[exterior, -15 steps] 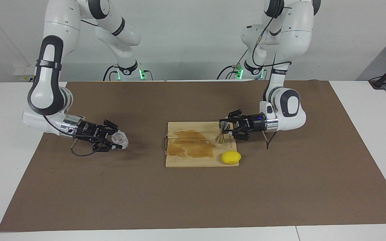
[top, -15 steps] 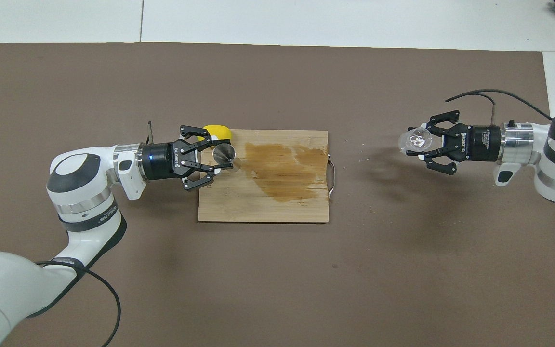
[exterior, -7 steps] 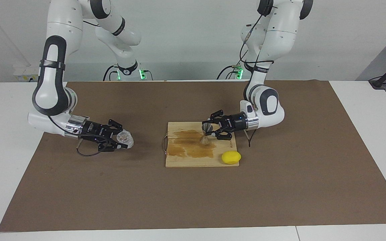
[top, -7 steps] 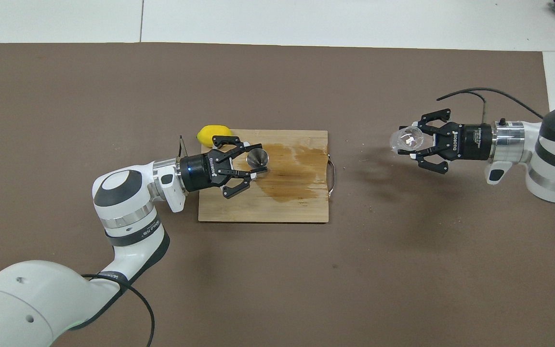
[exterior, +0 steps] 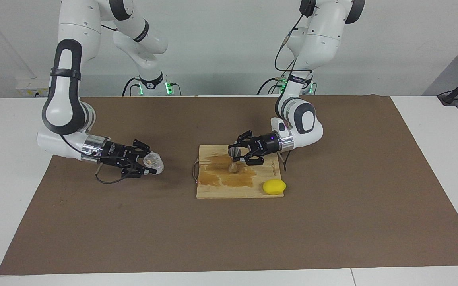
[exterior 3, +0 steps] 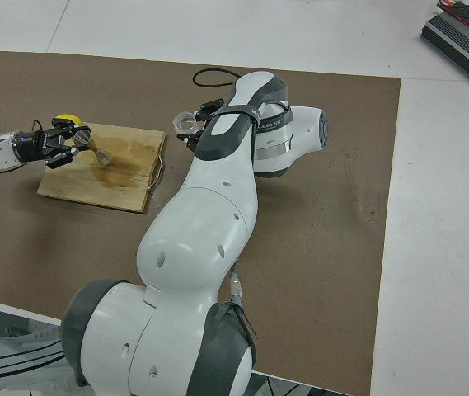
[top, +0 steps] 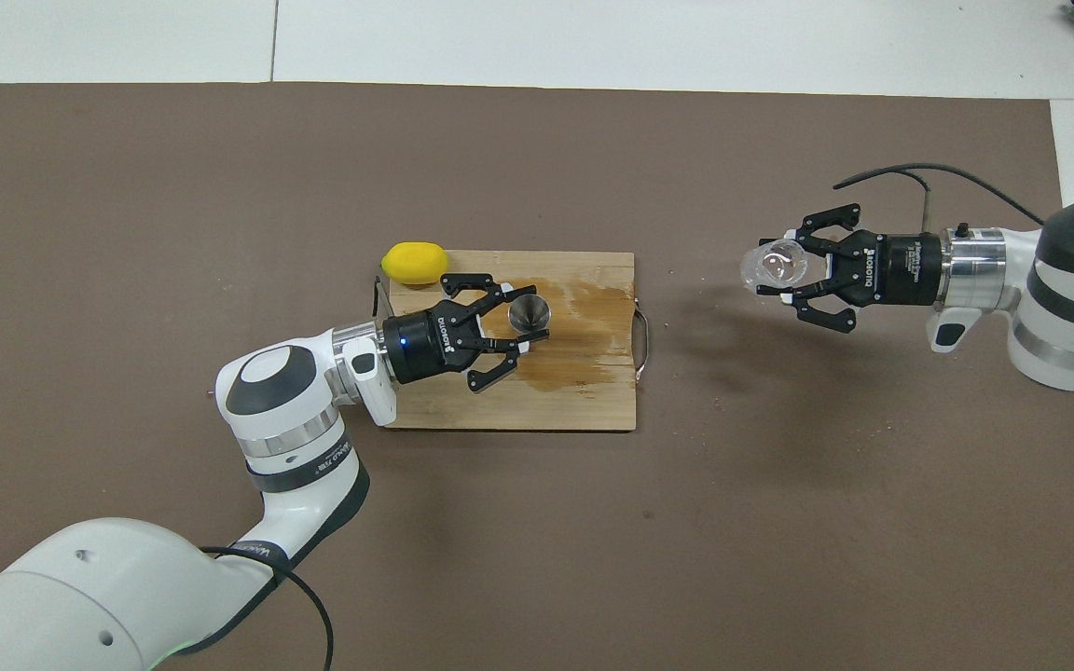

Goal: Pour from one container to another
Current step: 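Carry the metal cup onto the board with the left gripper, then open the left gripper on the board while the right gripper lifts the glass cup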

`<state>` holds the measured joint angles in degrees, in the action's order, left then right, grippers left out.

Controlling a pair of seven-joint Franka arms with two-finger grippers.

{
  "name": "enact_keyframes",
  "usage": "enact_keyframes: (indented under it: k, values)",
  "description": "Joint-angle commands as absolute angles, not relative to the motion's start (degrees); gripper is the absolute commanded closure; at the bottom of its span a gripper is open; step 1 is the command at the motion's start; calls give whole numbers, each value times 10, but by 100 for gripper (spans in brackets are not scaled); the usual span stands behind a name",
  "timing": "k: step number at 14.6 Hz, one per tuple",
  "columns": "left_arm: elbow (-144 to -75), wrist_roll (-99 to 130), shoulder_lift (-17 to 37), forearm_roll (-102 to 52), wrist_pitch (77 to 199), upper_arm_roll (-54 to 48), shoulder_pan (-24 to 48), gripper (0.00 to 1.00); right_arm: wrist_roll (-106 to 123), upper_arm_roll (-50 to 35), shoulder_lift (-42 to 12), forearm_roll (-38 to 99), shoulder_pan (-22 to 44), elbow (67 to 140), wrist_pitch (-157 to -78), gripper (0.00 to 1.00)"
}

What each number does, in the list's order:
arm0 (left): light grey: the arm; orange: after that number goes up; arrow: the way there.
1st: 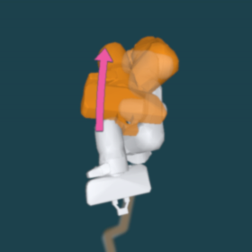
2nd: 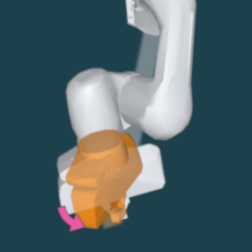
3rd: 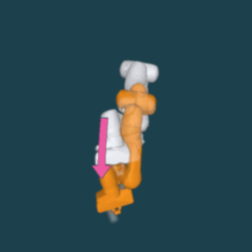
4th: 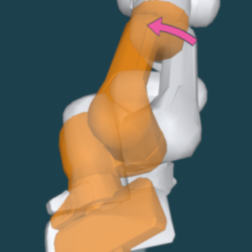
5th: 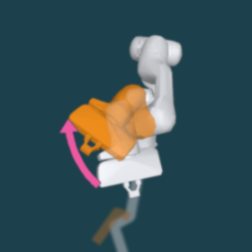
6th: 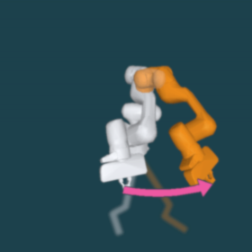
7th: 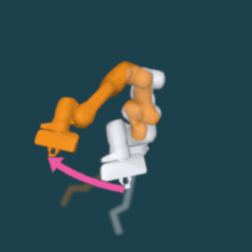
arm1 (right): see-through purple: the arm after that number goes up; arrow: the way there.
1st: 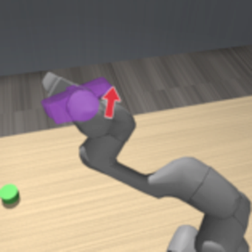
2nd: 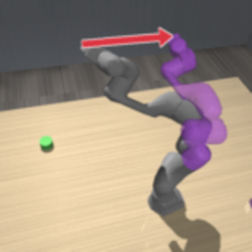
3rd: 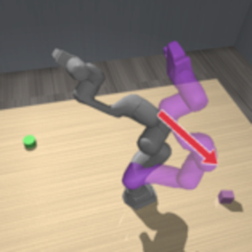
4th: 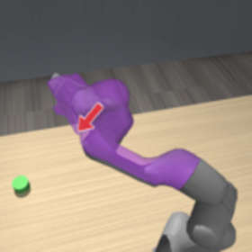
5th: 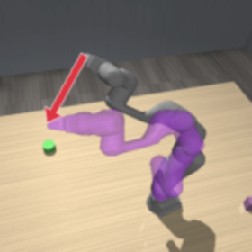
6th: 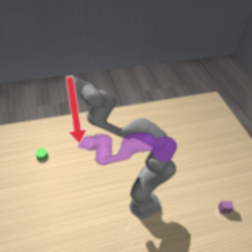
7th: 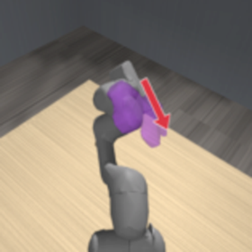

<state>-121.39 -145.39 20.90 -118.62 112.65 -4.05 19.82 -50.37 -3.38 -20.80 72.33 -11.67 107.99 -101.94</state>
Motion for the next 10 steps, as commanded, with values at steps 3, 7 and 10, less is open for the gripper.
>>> enact_keyframes:
  k: [3, 7, 10]
  values:
    - [-1236, -1484, 189, -1221, 1158, -33, 222, 76, -521, -37, -189, 740, -99, 1088, -1041, 100]
    - [-1236, -1491, 192, -1243, 1167, -33, 236, 76, -524, -37, -186, 765, -88, 1086, -1049, 100]
    - [-1237, -1508, 195, -1247, 1170, -32, 238, 72, -526, -36, -185, 767, -82, 1085, -1050, 100]
